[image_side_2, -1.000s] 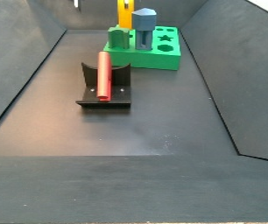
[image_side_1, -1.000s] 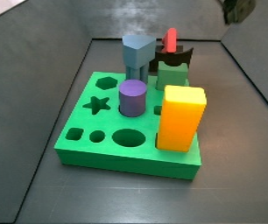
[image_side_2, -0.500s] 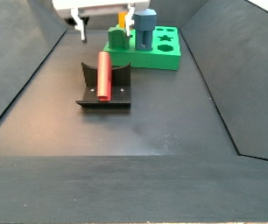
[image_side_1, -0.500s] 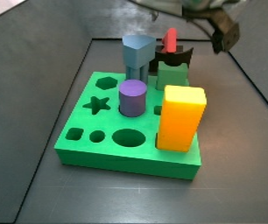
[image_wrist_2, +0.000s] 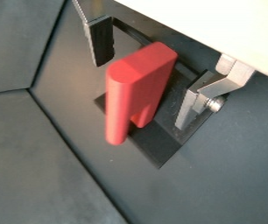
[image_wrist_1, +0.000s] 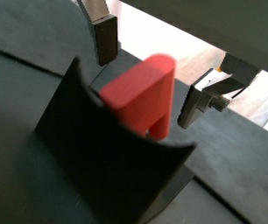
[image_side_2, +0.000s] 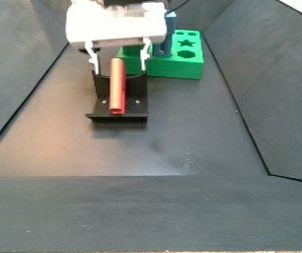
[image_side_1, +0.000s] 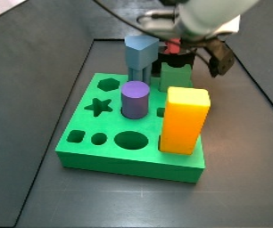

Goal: Pick up the square-circle object. Move up. Rotate the square-circle object. Place the square-circle object on the fixture. Regrasp the square-circle object. Move to above the board. Insert the square-circle object.
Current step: Regrasp the square-circle object, then rotate the square-circle object.

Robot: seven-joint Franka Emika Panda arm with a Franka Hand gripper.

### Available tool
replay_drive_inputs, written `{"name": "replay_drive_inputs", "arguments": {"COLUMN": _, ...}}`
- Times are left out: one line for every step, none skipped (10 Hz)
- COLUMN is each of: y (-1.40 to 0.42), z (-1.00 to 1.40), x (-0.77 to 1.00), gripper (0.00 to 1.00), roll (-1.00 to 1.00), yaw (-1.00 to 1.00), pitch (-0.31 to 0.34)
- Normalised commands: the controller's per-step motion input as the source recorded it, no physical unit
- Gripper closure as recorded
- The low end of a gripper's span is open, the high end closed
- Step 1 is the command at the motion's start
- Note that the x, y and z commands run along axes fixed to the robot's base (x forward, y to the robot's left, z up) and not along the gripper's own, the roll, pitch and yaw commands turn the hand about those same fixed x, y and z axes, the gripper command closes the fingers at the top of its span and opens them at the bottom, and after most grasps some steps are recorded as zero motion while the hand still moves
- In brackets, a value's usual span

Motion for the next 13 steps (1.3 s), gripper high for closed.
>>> {"name": "replay_drive_inputs", "arguments": {"y": 0.01, "z": -0.58, "x": 0.09, "gripper": 0.0, "roll": 0.07, "yaw": -0.02, "pitch": -0.041}}
{"name": "replay_drive_inputs", "arguments": {"y": 0.01, "z": -0.38, "x": 0.08, "gripper": 0.0, "roll": 0.07, "yaw": -0.02, "pitch": -0.032}}
{"name": "replay_drive_inputs", "arguments": {"y": 0.01, "z": -0.23, "x": 0.07, "gripper": 0.0, "roll": 0.06, "yaw": -0.02, "pitch": -0.026}}
{"name": "replay_drive_inputs", "arguments": {"y": 0.0, "z": -0.5, "x": 0.0, "gripper": 1.0, "roll": 0.0, "yaw": 0.0, "pitch": 0.0}}
{"name": "replay_drive_inputs", "arguments": {"y": 0.1, "z": 1.0, "x": -0.79, "gripper": 1.0, "roll": 0.0, "yaw": 0.0, "pitch": 0.0}}
{"name": "replay_drive_inputs", "arguments": {"y": 0.1, "z": 1.0, "x": -0.78, "gripper": 1.0, "roll": -0.01, "yaw": 0.01, "pitch": -0.016}}
{"name": "replay_drive_inputs", "arguments": {"y": 0.1, "z": 1.0, "x": -0.78, "gripper": 1.0, "roll": -0.05, "yaw": 0.02, "pitch": -0.047}}
{"name": "replay_drive_inputs", "arguments": {"y": 0.09, "z": 1.0, "x": -0.78, "gripper": 1.0, "roll": -0.06, "yaw": 0.02, "pitch": -0.055}}
{"name": "replay_drive_inputs", "arguments": {"y": 0.09, "z": 1.0, "x": -0.78, "gripper": 1.0, "roll": -0.07, "yaw": 0.02, "pitch": -0.062}}
{"name": "replay_drive_inputs", "arguments": {"y": 0.08, "z": 1.0, "x": -0.78, "gripper": 1.0, "roll": -0.07, "yaw": 0.02, "pitch": -0.068}}
{"name": "replay_drive_inputs", "arguments": {"y": 0.08, "z": 1.0, "x": -0.77, "gripper": 1.0, "roll": -0.07, "yaw": 0.01, "pitch": -0.071}}
{"name": "replay_drive_inputs", "arguments": {"y": 0.07, "z": 1.0, "x": -0.77, "gripper": 1.0, "roll": -0.07, "yaw": 0.0, "pitch": -0.072}}
{"name": "replay_drive_inputs", "arguments": {"y": 0.07, "z": 1.0, "x": -0.77, "gripper": 1.0, "roll": -0.08, "yaw": -0.02, "pitch": -0.07}}
